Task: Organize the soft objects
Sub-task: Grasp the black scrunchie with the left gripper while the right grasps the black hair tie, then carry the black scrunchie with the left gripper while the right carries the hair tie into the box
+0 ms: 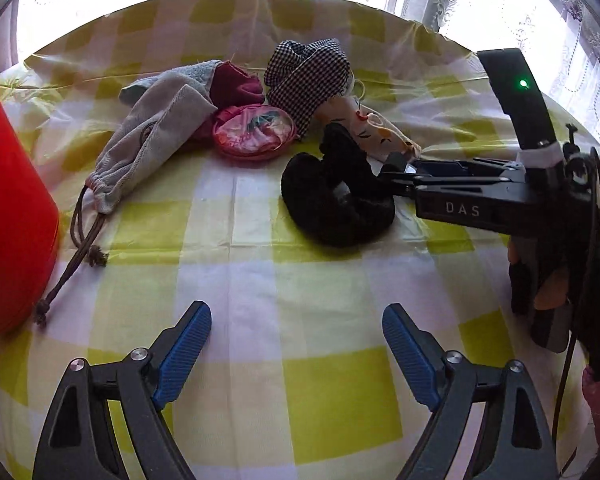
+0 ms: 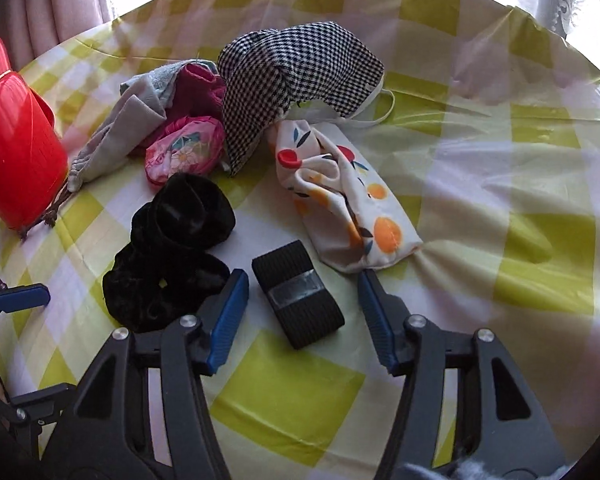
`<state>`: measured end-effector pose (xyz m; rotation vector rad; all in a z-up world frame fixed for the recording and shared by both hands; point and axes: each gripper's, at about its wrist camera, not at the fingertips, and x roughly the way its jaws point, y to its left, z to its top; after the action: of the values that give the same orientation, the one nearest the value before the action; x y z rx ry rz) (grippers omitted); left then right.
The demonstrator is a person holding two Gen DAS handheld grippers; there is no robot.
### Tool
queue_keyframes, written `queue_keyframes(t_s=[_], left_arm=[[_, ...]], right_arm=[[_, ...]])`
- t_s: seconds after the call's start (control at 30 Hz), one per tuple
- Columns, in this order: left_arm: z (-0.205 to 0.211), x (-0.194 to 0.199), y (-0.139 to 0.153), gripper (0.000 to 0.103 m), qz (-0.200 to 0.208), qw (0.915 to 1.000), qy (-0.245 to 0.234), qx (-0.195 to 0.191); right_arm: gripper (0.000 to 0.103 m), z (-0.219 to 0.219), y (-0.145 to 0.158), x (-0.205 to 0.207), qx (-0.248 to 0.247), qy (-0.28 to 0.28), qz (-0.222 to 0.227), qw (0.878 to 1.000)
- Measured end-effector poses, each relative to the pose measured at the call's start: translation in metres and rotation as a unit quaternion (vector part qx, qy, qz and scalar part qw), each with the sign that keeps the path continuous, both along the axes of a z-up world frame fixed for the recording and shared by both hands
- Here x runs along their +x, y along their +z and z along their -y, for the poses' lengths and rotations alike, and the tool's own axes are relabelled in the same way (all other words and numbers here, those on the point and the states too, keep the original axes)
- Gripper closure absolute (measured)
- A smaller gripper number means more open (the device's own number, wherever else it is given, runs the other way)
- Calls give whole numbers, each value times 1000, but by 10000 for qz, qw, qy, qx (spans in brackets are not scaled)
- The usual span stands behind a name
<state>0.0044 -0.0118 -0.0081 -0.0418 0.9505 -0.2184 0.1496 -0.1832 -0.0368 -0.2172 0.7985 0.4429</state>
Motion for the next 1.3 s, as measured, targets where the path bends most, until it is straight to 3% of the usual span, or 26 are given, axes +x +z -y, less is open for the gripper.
queue_keyframes(t_s=[0.03,0.1,0.23,0.4,0.43,0.47,0.5,0.53,0.6,0.67,0.77,0.87,1.1,1.2,1.3], left_arm=[[4,9,0,14,-7,10000,31,-25],[12,24,-1,10,-25,9999,107,-90],[32,53,-2,3,-31,9998,142,-114],[65,87,-9,1,-109,9975,100,689],[64,89,-9,5,-117,9981,94,595],[62,86,-5,17,-56,9983,165,554],[59,79,1,64,14,9986,136,514],[55,71,4,87,-72,9994,-16,325],[40,44,9,87,-71,10000,53,-23],[27,9,11,87,63,9999,140,70],[4,-39,6,87,-55,9995,294,-113],[-3,-79,7,86,29,9997,213,116],[-11,-125,16,86,262,9988,105,403],[-15,-136,26,85,453,9982,156,366],[-17,-151,50,85,965,9942,239,413]], right_arm=[[73,3,0,-5,-67,-23,23,10000],[73,16,0,-19,-151,-301,5,9994],[73,48,-5,-59,249,-818,-94,9963],[73,58,-8,-96,441,-945,-86,9945],[73,59,-8,-96,485,-966,-98,9941],[73,59,-8,-96,521,-973,-108,9938],[72,60,-8,-96,537,-972,-112,9938],[72,59,-8,-96,533,-973,-113,9938],[73,54,-7,-94,478,-976,-98,9940],[73,53,-7,-96,393,-981,-70,9944],[73,50,-7,-94,296,-987,-45,9947],[73,53,-7,-101,374,-1142,-47,9927],[73,44,0,-187,1053,-1181,179,9872],[73,44,21,-217,1192,-1181,560,9842],[73,44,55,-246,1394,-1146,1126,9771]])
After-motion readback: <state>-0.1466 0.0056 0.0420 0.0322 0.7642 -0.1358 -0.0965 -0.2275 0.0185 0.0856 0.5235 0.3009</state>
